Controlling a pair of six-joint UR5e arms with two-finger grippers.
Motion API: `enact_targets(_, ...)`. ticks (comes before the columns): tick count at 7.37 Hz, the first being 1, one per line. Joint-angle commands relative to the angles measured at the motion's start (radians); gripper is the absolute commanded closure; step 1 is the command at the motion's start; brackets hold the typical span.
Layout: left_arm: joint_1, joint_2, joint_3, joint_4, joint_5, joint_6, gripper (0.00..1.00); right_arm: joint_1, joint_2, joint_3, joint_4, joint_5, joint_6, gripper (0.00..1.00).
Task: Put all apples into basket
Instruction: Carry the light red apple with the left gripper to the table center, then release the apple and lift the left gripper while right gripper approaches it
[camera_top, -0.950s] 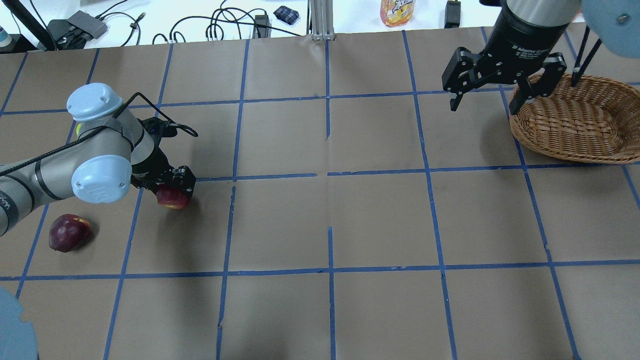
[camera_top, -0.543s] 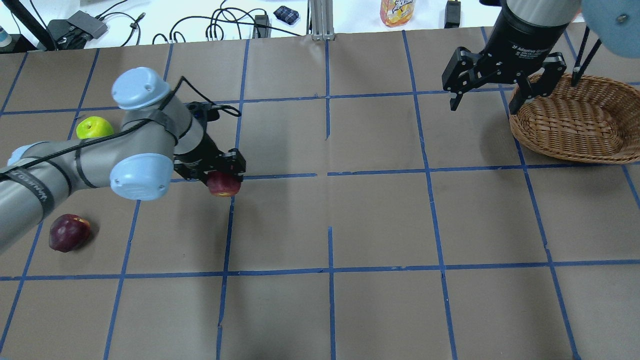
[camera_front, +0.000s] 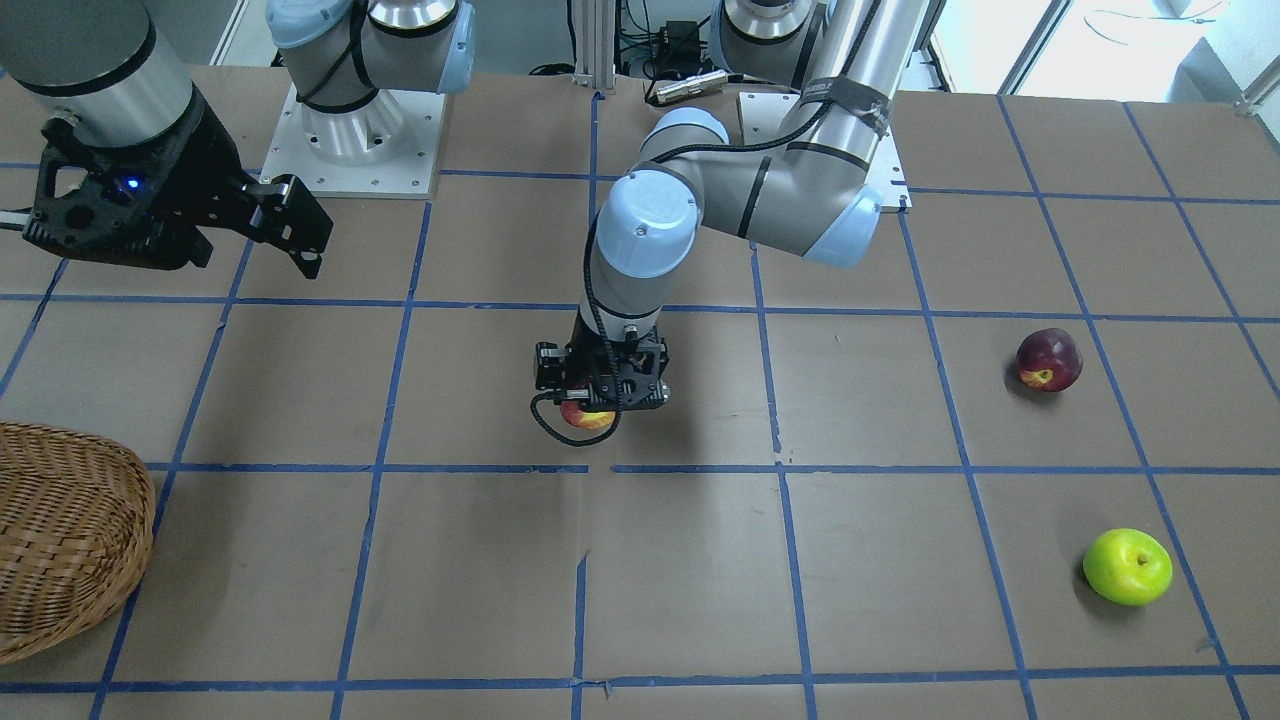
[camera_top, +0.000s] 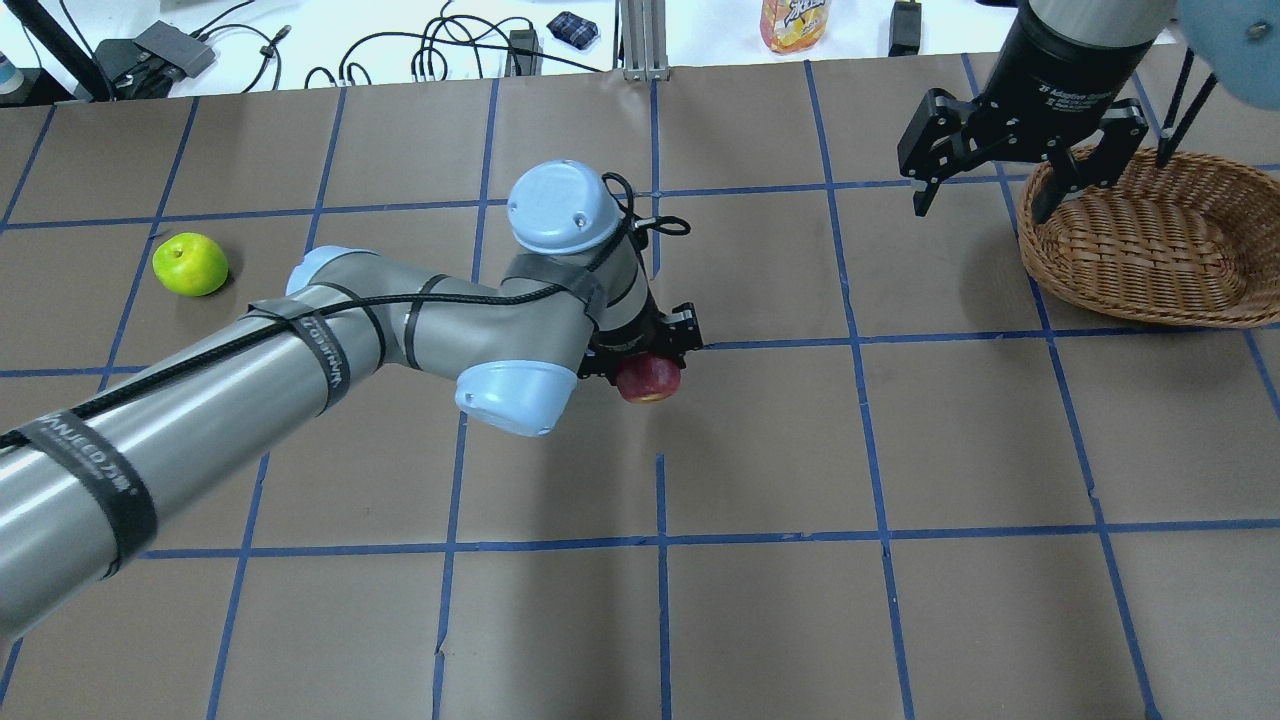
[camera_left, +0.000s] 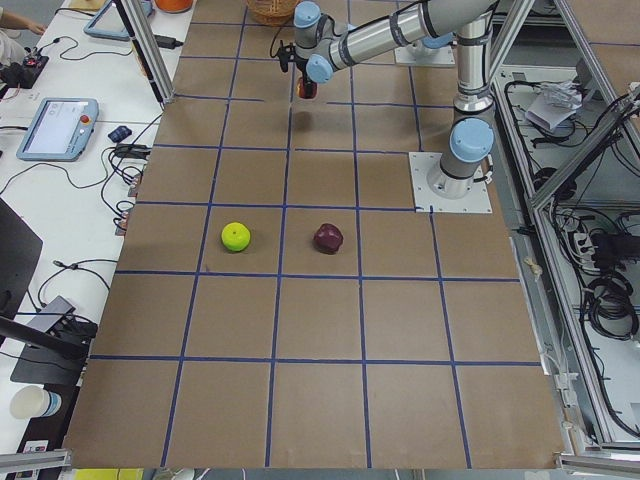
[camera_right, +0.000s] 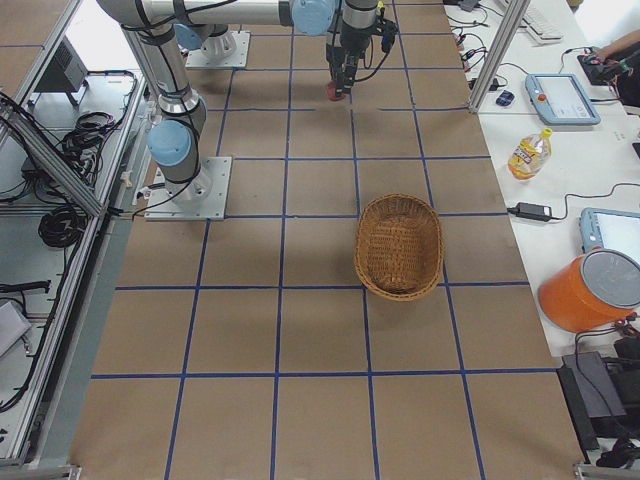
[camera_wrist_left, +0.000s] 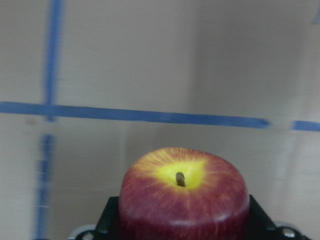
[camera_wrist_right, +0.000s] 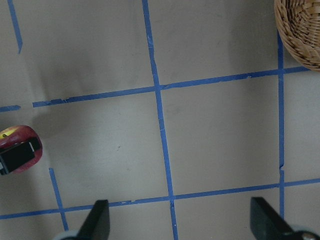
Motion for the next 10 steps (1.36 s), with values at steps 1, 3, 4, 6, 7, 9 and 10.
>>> enact_targets(1,-0.039,-0.06,0.024,0.039,0.03,-0.018,0.56,-0.011,0.003,0.001,-0.038,-0.001,-0.005,0.0)
enact_targets(3,-0.025,-0.046,0.035,0.064,0.038,0.016,0.0,-0.013,0.049,0.01,-0.035,-0.007,-0.006,0.0)
enact_targets(4,0.007,-0.025,0.052,0.005,0.037,0.027,0.0,-0.013,0.059,0.01,-0.038,-0.006,-0.005,0.0)
enact_targets(6,0.083,0.054,0.128,-0.193,0.032,0.144,0.0,-0.011,0.092,0.018,-0.081,-0.003,-0.003,0.0)
enact_targets(7,0.143,0.1,0.159,-0.324,0.043,0.225,0.0,-0.005,0.124,0.031,-0.138,-0.003,0.007,0.0)
enact_targets(9,0.376,0.18,0.15,-0.477,0.204,0.623,0.0,0.021,0.144,0.068,-0.257,0.014,0.027,0.0)
enact_targets(10,0.491,0.197,0.138,-0.484,0.211,0.763,0.0,0.083,0.156,0.073,-0.268,0.012,0.082,0.0)
